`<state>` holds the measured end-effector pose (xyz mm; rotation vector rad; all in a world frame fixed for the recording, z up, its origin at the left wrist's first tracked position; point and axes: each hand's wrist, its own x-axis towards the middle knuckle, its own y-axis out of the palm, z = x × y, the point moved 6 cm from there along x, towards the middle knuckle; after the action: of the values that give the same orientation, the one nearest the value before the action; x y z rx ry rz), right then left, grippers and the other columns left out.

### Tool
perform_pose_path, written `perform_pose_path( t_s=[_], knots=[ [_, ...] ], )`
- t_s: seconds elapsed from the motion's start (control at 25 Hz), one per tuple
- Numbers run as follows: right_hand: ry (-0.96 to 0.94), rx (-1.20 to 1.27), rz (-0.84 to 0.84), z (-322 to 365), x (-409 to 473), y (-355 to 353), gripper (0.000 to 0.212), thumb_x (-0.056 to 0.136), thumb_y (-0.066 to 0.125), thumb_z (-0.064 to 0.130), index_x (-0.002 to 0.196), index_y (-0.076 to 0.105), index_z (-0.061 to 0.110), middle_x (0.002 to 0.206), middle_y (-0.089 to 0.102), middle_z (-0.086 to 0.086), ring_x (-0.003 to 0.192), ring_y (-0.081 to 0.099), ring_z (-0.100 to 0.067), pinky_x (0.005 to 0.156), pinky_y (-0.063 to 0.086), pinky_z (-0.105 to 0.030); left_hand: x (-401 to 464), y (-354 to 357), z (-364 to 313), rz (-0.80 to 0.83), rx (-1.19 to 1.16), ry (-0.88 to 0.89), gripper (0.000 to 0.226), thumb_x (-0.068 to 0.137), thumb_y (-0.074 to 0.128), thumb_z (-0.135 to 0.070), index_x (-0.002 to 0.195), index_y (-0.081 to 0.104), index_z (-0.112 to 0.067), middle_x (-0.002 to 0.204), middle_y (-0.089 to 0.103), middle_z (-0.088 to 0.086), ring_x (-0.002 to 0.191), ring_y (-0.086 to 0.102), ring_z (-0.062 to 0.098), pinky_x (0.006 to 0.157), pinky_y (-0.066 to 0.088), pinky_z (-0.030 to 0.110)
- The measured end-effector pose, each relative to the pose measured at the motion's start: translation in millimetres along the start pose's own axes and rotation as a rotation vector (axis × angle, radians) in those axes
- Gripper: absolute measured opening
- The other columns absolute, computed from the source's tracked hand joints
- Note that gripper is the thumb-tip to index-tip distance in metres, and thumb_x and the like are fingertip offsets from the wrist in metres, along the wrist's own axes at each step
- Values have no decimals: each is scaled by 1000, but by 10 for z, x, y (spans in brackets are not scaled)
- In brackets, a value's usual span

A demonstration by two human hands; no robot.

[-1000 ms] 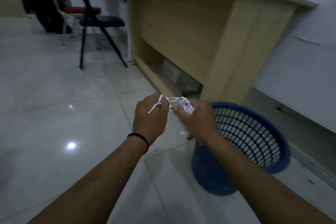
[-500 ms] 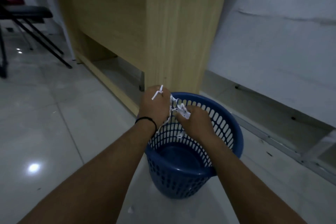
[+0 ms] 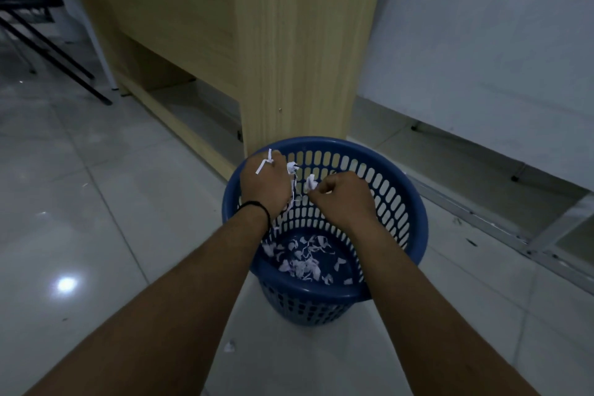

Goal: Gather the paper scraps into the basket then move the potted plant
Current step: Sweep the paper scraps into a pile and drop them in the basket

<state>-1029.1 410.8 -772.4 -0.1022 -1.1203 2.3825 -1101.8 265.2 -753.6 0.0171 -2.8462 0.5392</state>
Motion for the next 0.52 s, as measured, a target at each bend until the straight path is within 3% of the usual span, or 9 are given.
perform_pose_path(
  t_s=[0.08,0.2,0.32,0.4,0.52],
  knots=[
    [21,-1,0,9,8,-14,28,89,65,37,67,74,24,79,72,10,76,66,-9,68,48,-22,-7,-18,12,-39,-48,-27,52,103,36,-20,52,32,-13,47,40,1,37,41,5,36,24,16],
    [28,-27,31,11,45,15,20,88,67,31,69,71,24,82,69,8,80,65,-11,70,44,-22,6,-24,68,-32,-107,-99,55,105,33,-32,58,45,-5,57,53,12,46,44,10,40,30,15],
    [25,-18,32,22,78,19,14,83,70,28,71,67,22,79,69,8,78,63,-10,68,44,-23,6,93,198,180,-107,-218,60,103,31,-43,63,58,-9,62,60,8,58,54,20,61,45,28],
    [30,-28,12,24,76,5,21,84,67,26,64,62,24,73,66,7,71,61,-9,62,42,-23,-2,158,288,295,-89,-314,49,95,38,-46,74,64,-10,73,65,9,70,60,27,72,48,34],
    [39,-36,-7,1,78,-8,31,85,65,22,55,54,22,63,63,4,63,59,-12,57,42,-23,-36,247,343,477,194,-222,43,85,50,-40,112,61,-8,107,64,12,95,60,28,82,47,35]
  ],
)
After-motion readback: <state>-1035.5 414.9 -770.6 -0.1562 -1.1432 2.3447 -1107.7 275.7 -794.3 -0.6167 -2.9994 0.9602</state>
